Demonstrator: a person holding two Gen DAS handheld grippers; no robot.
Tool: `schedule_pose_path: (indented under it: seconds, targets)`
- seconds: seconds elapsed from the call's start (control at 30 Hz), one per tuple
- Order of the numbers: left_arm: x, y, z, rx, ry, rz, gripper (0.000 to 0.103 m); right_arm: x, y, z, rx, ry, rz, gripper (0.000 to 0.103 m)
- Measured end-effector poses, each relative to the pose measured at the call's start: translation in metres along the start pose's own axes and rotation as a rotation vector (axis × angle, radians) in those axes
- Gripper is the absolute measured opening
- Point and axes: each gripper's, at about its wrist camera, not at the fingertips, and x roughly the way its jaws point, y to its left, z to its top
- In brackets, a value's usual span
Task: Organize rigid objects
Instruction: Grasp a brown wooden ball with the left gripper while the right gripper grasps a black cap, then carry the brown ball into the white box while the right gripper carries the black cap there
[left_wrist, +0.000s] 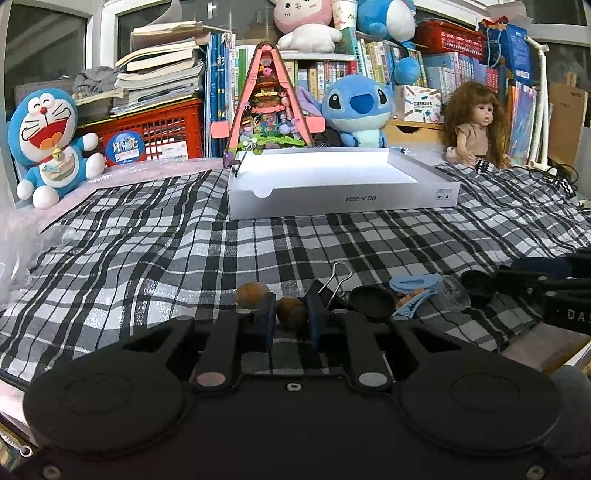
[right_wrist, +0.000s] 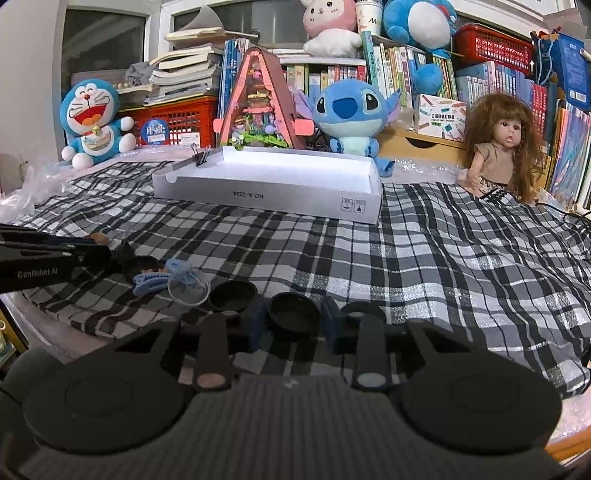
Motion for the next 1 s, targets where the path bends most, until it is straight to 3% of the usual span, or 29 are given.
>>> schedule_pose_path:
  seconds: [0.27, 0.63, 1.0]
  targets:
    - [-0.007, 0.003, 0.02, -0.011, -0.032, -0.008, 0.016, 0.001, -0.002, 0.013, 0.02, -0.005, -0.007, 0.037]
    - [0.013, 0.015, 0.081, -0.045, -0.051, -0.04, 0.016, 0.018, -0.019, 0.058, 0.082, 0.015, 0.007, 0.038]
    - [0.057, 0.039, 0.142, -0.1, 0.001, -0.076, 0.016, 0.057, -0.044, 0.115, 0.169, 0.074, 0.036, 0.038]
